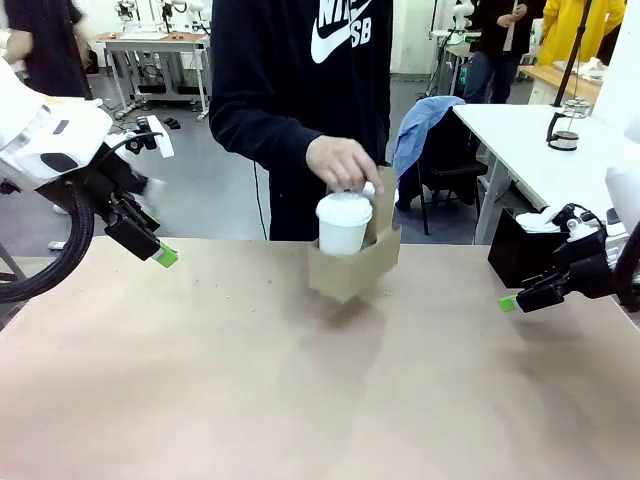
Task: Pour a drink into a cup and package it in a carrier.
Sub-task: Insert the held 600 ml Paper Cup into the Cup Carrier.
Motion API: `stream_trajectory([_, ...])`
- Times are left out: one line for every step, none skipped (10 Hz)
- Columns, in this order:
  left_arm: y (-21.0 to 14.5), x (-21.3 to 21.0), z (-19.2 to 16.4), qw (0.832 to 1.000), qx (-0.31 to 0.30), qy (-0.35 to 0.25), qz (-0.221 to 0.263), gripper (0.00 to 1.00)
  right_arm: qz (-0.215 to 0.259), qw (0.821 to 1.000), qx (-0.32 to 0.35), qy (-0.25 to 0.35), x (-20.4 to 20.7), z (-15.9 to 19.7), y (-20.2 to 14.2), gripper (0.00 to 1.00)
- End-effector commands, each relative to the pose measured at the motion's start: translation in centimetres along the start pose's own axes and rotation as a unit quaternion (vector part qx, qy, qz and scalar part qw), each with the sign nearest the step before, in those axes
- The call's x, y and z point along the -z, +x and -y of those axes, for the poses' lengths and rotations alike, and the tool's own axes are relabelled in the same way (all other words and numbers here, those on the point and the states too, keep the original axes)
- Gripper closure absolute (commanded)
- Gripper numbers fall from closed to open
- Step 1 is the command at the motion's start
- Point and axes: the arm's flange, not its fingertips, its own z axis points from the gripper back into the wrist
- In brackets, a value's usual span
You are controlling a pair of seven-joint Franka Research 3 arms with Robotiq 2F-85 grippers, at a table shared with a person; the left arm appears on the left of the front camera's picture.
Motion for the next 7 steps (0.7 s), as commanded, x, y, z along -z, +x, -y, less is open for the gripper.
stream_trajectory([-0.06, -0.06, -0.1, 1.0, 0.0, 0.0, 0.002, 0.0, -0.002, 1.0, -0.001, -0.003, 0.08, -0.05, 0.01, 0.0])
stream_trajectory([-0.06, -0.06, -0.1, 1.0, 0.0, 0.0, 0.002, 0.0, -0.002, 1.0, -0.001, -0.003, 0.08, -0.05, 0.01, 0.0])
stream_trajectory([-0.06, -0.06, -0.1, 1.0, 0.0, 0.0, 0.002, 0.0, -0.002, 1.0, -0.001, -0.003, 0.08, -0.05, 0.01, 0.0])
stream_trajectory([-0.06, -0.06, -0.1, 1.0, 0.0, 0.0, 0.002, 0.0, -0.002, 1.0, -0.001, -0.003, 0.08, -0.05, 0.01, 0.0])
stream_trajectory([-0.06, -0.06, -0.1, 1.0, 0.0, 0.0, 0.002, 0.0, -0.002, 1.0, -0.001, -0.003, 0.08, -0.05, 0.01, 0.0])
stream_trajectory([-0.06, -0.06, -0.1, 1.0, 0.0, 0.0, 0.002, 0.0, -0.002, 1.0, -0.001, -0.003, 0.08, -0.05, 0.01, 0.0])
stream_trajectory([-0.06, -0.06, -0.1, 1.0, 0.0, 0.0, 0.002, 0.0, -0.002, 1.0, -0.001, -0.003, 0.08, -0.05, 0.01, 0.0])
